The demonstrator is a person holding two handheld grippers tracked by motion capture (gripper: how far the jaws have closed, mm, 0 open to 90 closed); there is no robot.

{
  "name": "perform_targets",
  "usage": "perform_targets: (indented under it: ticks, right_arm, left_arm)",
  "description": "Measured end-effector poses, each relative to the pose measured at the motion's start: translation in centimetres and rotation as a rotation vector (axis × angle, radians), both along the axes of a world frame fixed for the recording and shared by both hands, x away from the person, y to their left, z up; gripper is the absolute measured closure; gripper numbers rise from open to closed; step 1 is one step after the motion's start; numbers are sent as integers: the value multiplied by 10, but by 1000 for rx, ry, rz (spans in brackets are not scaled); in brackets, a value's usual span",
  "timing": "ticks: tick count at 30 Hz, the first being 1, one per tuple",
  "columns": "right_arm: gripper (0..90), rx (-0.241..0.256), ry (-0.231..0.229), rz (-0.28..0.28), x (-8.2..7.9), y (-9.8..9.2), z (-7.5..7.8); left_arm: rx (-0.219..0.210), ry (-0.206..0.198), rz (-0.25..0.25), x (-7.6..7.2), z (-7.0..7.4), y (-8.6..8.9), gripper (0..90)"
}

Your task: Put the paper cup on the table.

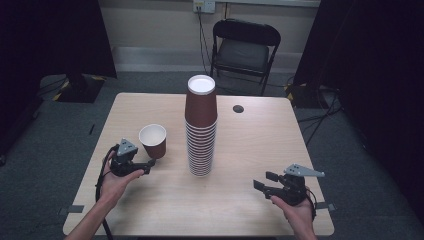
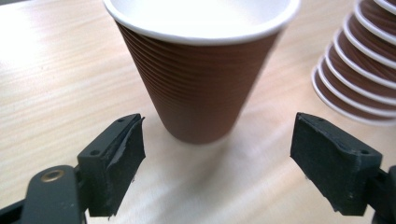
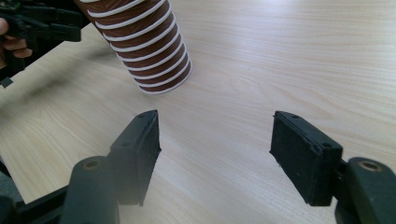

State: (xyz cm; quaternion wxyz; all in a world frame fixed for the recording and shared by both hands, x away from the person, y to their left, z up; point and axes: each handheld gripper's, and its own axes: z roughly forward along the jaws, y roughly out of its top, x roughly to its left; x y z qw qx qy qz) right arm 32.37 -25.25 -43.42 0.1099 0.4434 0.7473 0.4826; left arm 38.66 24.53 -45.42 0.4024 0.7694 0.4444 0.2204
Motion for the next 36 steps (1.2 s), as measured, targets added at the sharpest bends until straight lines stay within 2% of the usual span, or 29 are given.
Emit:
perform_targets:
  ticks: [4, 6, 9, 11, 15, 17, 20, 24, 25, 27, 29, 33, 36]
  right_arm:
    - [328, -5, 0, -5, 1, -2, -1]
    - [328, -8, 0, -10, 1, -3, -1]
    - [326, -6, -2, -14, 0, -5, -2]
    - [326, -10, -2, -17, 0, -5, -2]
    - [323, -13, -4, -16, 1, -4, -3]
    - [321, -20, -6, -20, 1, -4, -5]
    - [320, -23, -3, -23, 1, -4, -6]
    - [318, -28, -8, -34, 0, -5, -5]
    - [314, -32, -11, -39, 0, -6, -6]
    - [303, -52, -19, -48, 0, -7, -8]
    - [293, -67, -21, -62, 1, -9, -12]
    - [279, -93, -7, -79, 4, -11, -19]
    - [270, -105, -2, -90, 7, -11, -23]
  left_arm:
    - [-24, 7, -23, -13, 9, -3, 176]
    - [-17, 23, -37, -20, 13, -5, 178]
    - [12, 14, -52, -31, 18, -9, 179]
    - [-19, 23, -71, -38, 19, -12, 179]
    - [-39, 22, -70, -57, 20, -19, 179]
    - [-30, 31, -88, -64, 16, -22, 174]
    - [-31, 48, -95, -69, 11, -22, 166]
    - [-30, 51, -98, -73, 6, -17, 159]
    - [-16, 40, -102, -75, 5, -16, 156]
    - [-17, 42, -120, -77, 4, -14, 157]
    - [-45, 56, -131, -76, 2, -13, 156]
    - [-18, 66, -153, -73, -4, -16, 157]
    - [-35, 76, -157, -72, -6, -16, 158]
